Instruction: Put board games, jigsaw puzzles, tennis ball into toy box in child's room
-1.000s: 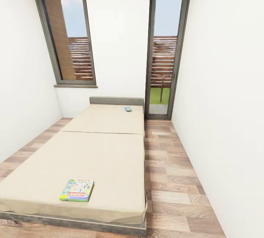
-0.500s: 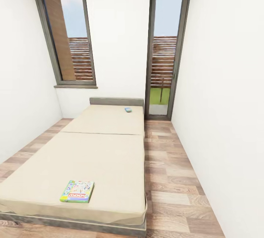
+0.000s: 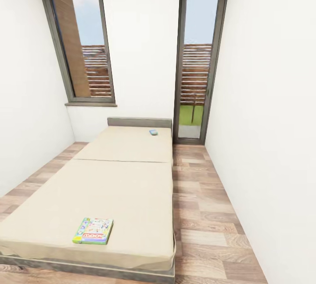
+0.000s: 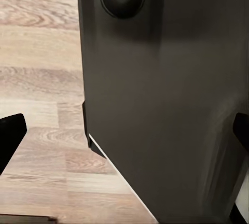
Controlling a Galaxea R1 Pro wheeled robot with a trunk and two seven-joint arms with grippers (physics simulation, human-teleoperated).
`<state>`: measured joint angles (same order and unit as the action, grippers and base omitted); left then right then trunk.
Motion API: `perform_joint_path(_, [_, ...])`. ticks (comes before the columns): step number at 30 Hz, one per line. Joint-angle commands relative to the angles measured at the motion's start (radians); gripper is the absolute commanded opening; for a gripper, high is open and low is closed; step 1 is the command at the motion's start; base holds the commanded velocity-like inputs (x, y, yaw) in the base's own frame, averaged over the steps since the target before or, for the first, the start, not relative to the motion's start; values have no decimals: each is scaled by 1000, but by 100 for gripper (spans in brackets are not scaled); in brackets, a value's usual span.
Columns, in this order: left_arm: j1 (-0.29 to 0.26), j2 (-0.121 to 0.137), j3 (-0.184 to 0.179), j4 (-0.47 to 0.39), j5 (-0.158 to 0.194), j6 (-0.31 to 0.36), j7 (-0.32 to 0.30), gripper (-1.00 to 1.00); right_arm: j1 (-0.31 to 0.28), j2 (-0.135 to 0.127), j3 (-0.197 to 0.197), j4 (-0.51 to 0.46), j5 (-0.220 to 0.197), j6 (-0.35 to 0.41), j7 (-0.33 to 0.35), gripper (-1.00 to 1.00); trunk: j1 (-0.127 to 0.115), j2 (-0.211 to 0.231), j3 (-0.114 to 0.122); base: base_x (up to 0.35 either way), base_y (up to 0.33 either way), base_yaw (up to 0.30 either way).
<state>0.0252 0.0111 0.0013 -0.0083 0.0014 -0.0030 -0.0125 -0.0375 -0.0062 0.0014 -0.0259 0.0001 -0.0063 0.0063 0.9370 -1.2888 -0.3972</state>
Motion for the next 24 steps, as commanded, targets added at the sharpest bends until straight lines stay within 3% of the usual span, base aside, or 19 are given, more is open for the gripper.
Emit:
perform_joint_path(1, [0,1,0,-1,0,0,-1,100,0,0,0,0,0,-1,0,100,-4,7,2,0,0,0])
perform_joint_path(24, [-1,4,2,-1,1,-2,-1,100,-2,-2,0,0,-1,-3,0,100,-92,168,75,0,0,0])
